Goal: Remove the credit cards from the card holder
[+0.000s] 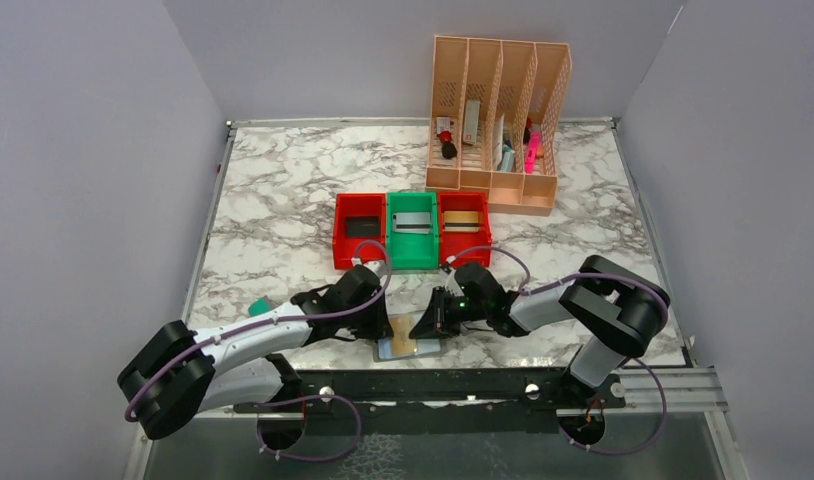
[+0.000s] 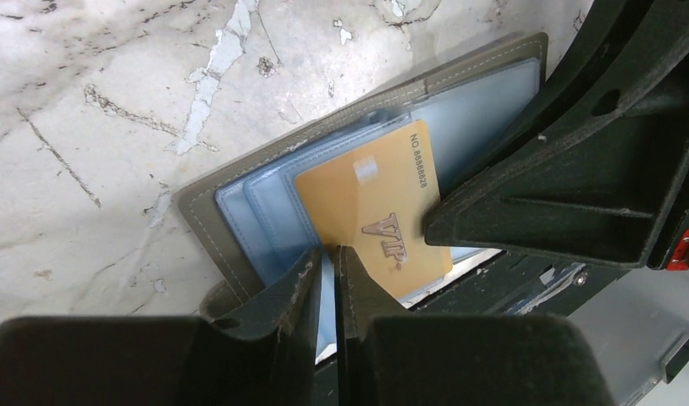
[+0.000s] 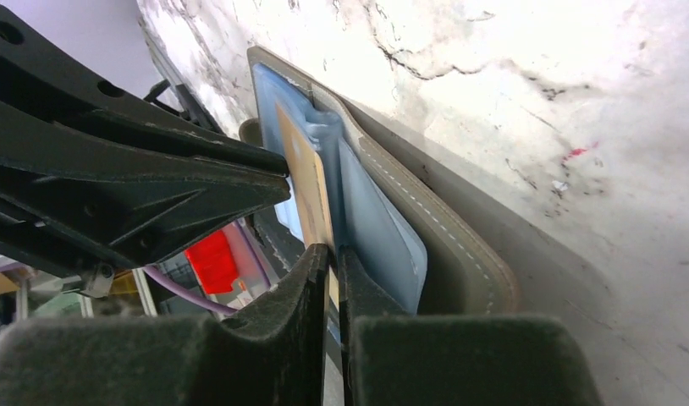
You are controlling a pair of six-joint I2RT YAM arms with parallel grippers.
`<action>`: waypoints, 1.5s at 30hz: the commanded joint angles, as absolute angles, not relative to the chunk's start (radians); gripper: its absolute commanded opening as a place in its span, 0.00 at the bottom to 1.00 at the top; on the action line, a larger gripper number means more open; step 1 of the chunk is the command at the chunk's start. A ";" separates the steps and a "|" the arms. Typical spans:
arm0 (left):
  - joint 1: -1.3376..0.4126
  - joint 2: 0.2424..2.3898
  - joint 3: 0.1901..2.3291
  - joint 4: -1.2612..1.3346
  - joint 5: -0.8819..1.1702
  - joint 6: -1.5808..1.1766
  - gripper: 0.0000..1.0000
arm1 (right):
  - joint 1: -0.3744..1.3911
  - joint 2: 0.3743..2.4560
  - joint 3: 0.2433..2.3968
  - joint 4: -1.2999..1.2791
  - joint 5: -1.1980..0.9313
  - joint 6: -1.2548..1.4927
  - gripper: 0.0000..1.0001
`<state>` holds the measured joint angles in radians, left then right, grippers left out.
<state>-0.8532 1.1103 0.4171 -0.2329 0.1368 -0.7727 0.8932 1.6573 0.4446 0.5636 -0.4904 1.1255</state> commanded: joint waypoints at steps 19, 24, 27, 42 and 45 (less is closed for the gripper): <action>-0.867 1.158 0.418 -0.288 0.069 -0.751 0.14 | 0.855 1.656 0.389 0.701 -0.554 1.159 0.01; -0.867 1.158 0.410 -0.287 0.058 -0.752 0.13 | 0.822 1.592 0.361 0.614 -0.517 1.118 0.01; -0.868 1.156 0.401 -0.287 0.046 -0.753 0.12 | 0.790 1.551 0.343 0.573 -0.526 1.094 0.01; -0.868 1.075 0.422 -0.267 0.042 -0.746 0.15 | 0.776 1.631 0.393 0.653 -0.670 1.048 0.22; -0.867 1.067 0.422 -0.264 0.053 -0.746 0.17 | 0.776 1.661 0.408 0.662 -0.689 1.045 0.27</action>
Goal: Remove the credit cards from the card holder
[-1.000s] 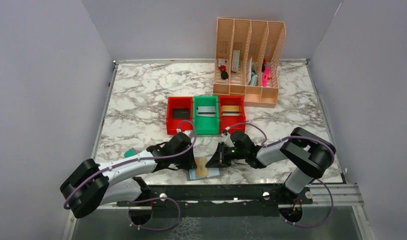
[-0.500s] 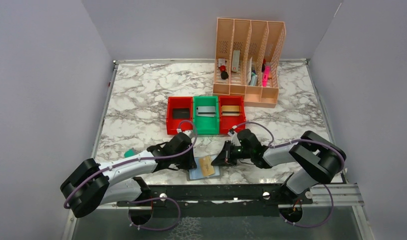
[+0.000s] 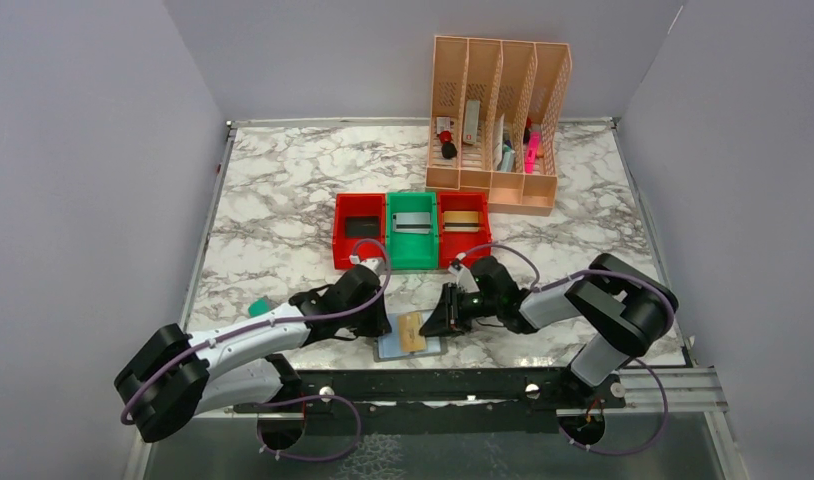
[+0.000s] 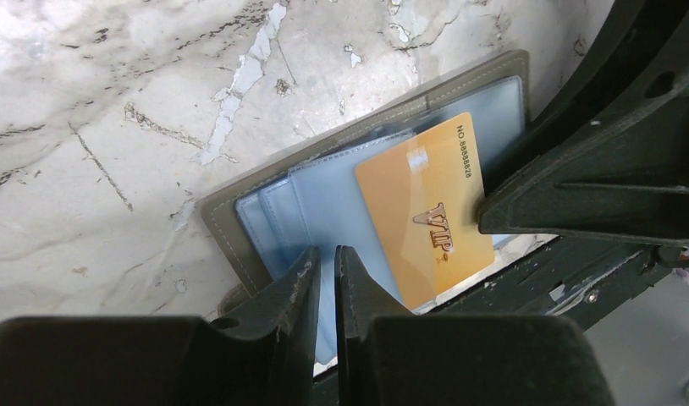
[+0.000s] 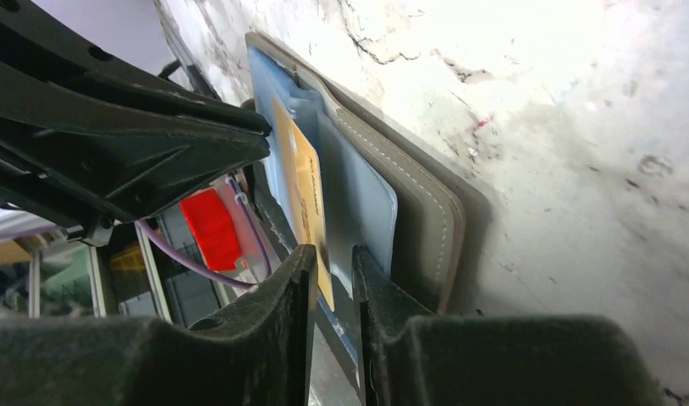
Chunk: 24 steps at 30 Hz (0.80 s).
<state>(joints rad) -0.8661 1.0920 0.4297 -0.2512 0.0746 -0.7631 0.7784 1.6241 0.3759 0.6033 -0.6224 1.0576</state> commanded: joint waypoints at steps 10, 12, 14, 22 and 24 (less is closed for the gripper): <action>-0.867 1.040 0.453 -0.261 0.078 -0.739 0.32 | 0.777 1.718 0.427 0.732 -0.731 1.062 0.26; -0.867 1.014 0.465 -0.254 0.069 -0.744 0.36 | 0.778 1.722 0.432 0.720 -0.726 1.055 0.26; -0.867 0.986 0.463 -0.228 0.070 -0.746 0.37 | 0.777 1.723 0.434 0.705 -0.722 1.050 0.26; -0.867 1.011 0.416 -0.158 0.163 -0.765 0.35 | 0.777 1.734 0.429 0.691 -0.717 1.043 0.26; -0.867 1.027 0.411 -0.139 0.188 -0.768 0.28 | 0.777 1.735 0.429 0.689 -0.719 1.043 0.26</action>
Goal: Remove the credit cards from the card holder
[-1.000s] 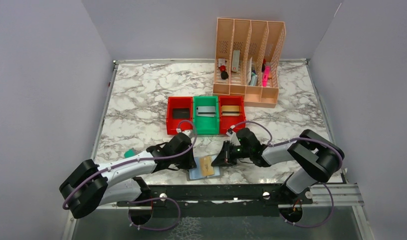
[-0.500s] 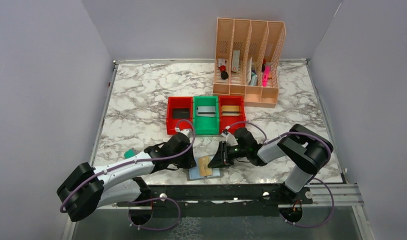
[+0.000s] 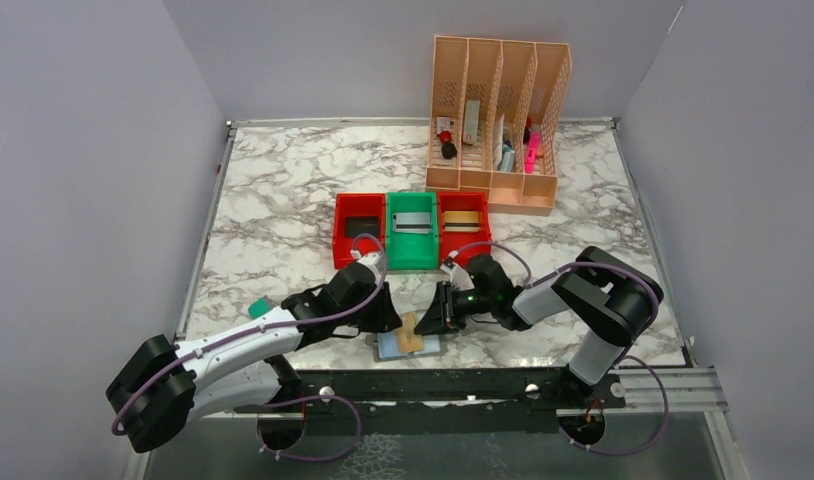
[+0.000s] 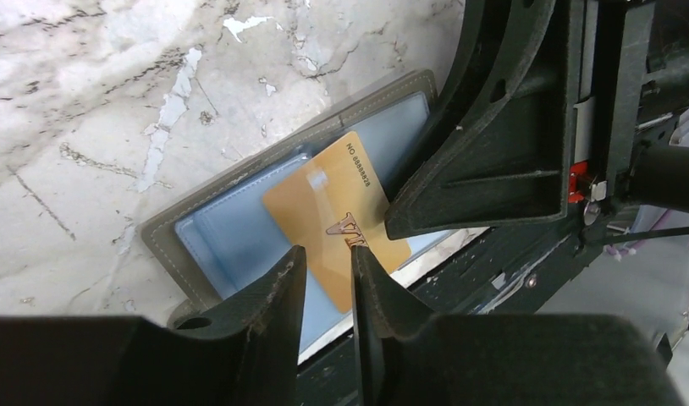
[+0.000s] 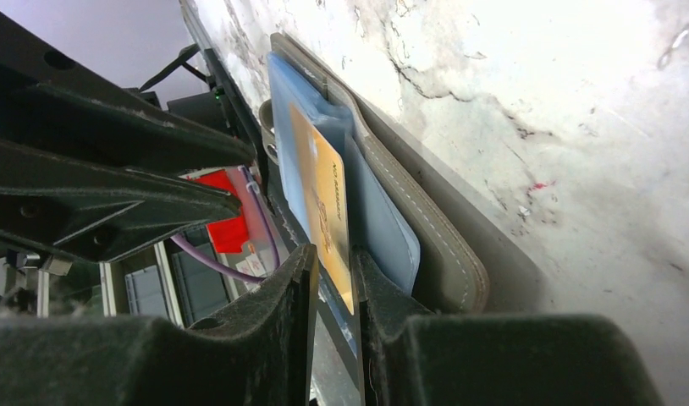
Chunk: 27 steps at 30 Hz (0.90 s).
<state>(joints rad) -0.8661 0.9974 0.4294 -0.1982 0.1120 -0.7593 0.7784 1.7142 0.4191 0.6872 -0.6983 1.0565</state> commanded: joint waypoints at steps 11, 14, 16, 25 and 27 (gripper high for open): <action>-0.867 1.085 0.367 -0.024 0.260 -0.778 0.25 | 0.778 1.739 0.427 0.691 -0.708 1.057 0.26; -0.867 1.116 0.335 -0.001 0.257 -0.790 0.21 | 0.778 1.738 0.428 0.688 -0.710 1.055 0.27; -0.868 1.128 0.318 0.000 0.248 -0.796 0.19 | 0.778 1.739 0.430 0.692 -0.714 1.055 0.27; -0.869 1.119 0.288 -0.005 0.238 -0.798 0.14 | 0.792 1.739 0.461 0.693 -0.717 1.052 0.30; -0.870 1.116 0.289 -0.010 0.236 -0.798 0.13 | 0.804 1.747 0.479 0.665 -0.709 1.041 0.30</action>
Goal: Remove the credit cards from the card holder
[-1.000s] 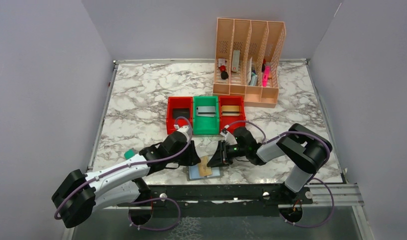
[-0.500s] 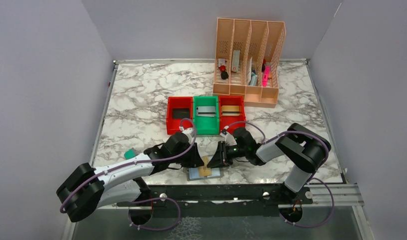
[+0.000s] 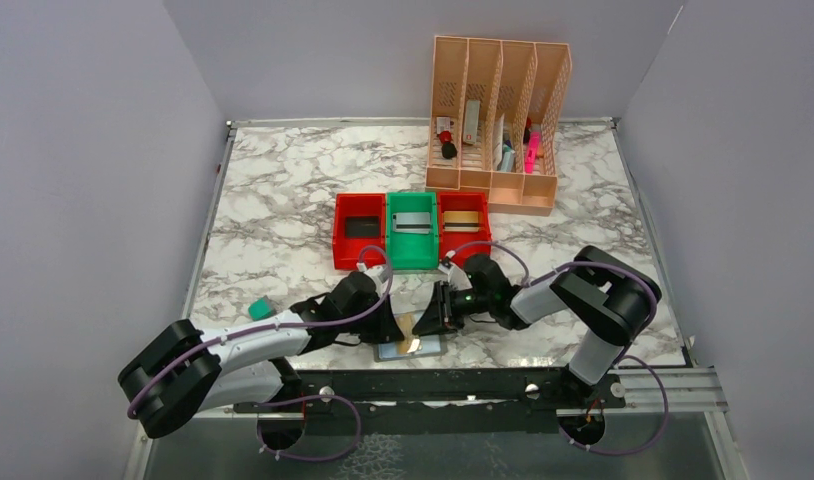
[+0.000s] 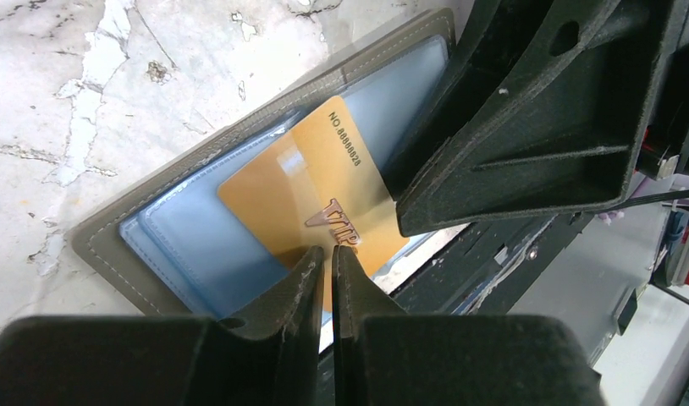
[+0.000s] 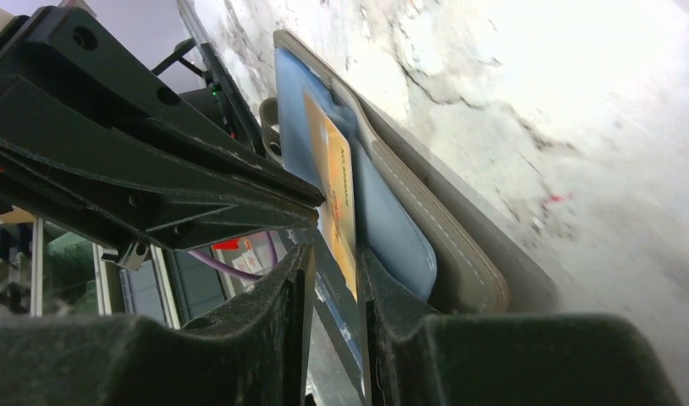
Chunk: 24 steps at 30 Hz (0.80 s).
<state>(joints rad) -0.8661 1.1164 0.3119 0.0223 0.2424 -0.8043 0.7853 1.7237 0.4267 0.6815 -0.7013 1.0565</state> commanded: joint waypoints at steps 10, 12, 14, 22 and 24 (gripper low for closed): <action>-0.869 1.079 0.285 -0.034 0.219 -0.802 0.12 | 0.825 1.742 0.529 0.472 -0.578 0.974 0.27; -0.869 1.068 0.291 -0.050 0.214 -0.801 0.12 | 0.836 1.728 0.548 0.397 -0.516 0.949 0.29; -0.869 1.049 0.302 -0.073 0.199 -0.799 0.12 | 0.840 1.724 0.560 0.350 -0.477 0.934 0.30; -0.869 0.931 0.346 -0.201 0.101 -0.798 0.14 | 0.841 1.731 0.543 0.356 -0.458 0.942 0.29; -0.869 0.926 0.326 -0.186 0.102 -0.806 0.14 | 0.841 1.737 0.537 0.384 -0.479 0.948 0.29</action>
<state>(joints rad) -0.8661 0.9543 0.3214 -0.1459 0.1547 -0.8043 0.8391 1.7164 0.5545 0.4404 -0.5583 0.9749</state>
